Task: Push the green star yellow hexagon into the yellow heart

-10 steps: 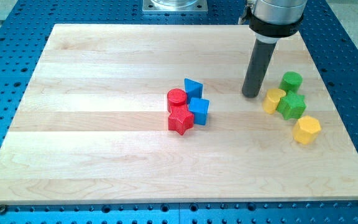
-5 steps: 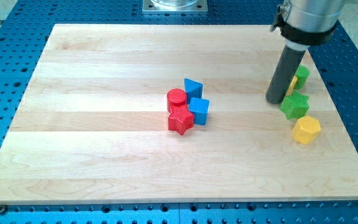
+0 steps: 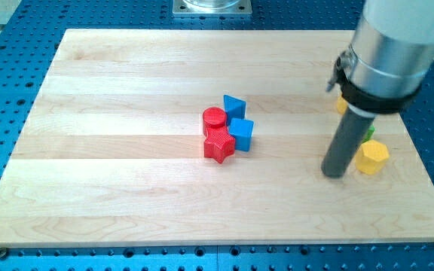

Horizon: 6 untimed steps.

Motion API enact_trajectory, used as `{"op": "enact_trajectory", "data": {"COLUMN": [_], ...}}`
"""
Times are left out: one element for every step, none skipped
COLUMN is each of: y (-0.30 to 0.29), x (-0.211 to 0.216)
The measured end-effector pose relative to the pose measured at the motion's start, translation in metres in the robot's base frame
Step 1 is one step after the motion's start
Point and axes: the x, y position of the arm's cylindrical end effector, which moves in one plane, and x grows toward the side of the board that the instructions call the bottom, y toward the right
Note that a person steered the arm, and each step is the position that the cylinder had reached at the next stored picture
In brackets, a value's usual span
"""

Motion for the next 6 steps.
{"op": "enact_trajectory", "data": {"y": [0.015,0.058,0.072,0.072,0.073,0.076], "x": [0.019,0.004,-0.002,-0.002,-0.008,-0.049]}}
